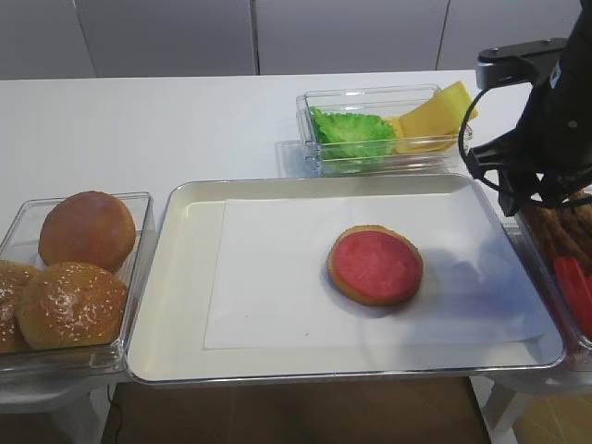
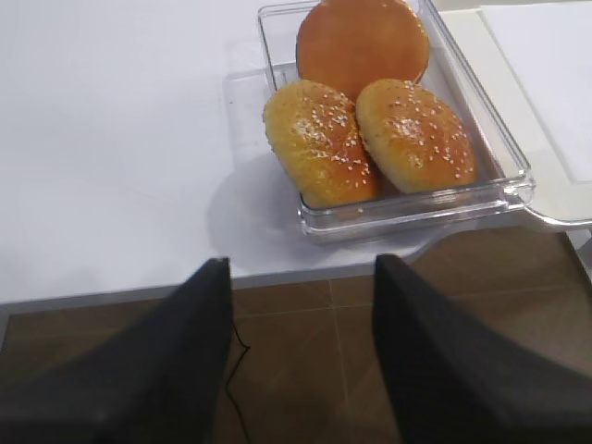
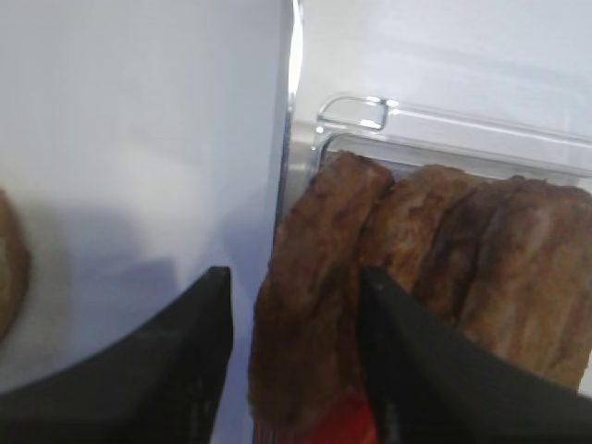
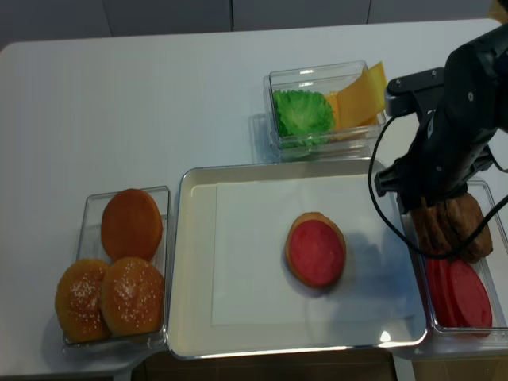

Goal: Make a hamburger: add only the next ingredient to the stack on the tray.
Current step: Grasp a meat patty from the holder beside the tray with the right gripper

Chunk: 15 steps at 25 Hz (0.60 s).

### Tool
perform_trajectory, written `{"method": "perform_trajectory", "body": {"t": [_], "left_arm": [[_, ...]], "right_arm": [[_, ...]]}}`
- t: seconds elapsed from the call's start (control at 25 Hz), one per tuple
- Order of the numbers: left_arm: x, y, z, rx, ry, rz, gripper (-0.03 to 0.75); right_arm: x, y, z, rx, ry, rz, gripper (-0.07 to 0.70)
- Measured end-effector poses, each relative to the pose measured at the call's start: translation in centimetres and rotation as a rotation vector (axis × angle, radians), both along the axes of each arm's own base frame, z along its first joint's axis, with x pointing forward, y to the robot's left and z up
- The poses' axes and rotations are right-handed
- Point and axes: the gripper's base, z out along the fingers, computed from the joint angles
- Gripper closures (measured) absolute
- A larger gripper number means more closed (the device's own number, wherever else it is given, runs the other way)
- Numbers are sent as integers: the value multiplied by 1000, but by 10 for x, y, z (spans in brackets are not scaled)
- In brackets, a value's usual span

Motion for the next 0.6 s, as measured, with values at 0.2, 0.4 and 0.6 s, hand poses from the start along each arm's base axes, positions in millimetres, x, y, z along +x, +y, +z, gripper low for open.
{"method": "perform_trajectory", "body": {"t": [0.2,0.4,0.6], "left_arm": [[0,0,0,0,0,0,346],[0,0,0,0,0,0,346],[0,0,0,0,0,0,346]], "right_arm": [[2,0,-4,-7,10,2,377],[2,0,-4,-7,12,0,507],[2,0,-3,-8,17,-1,509]]}}
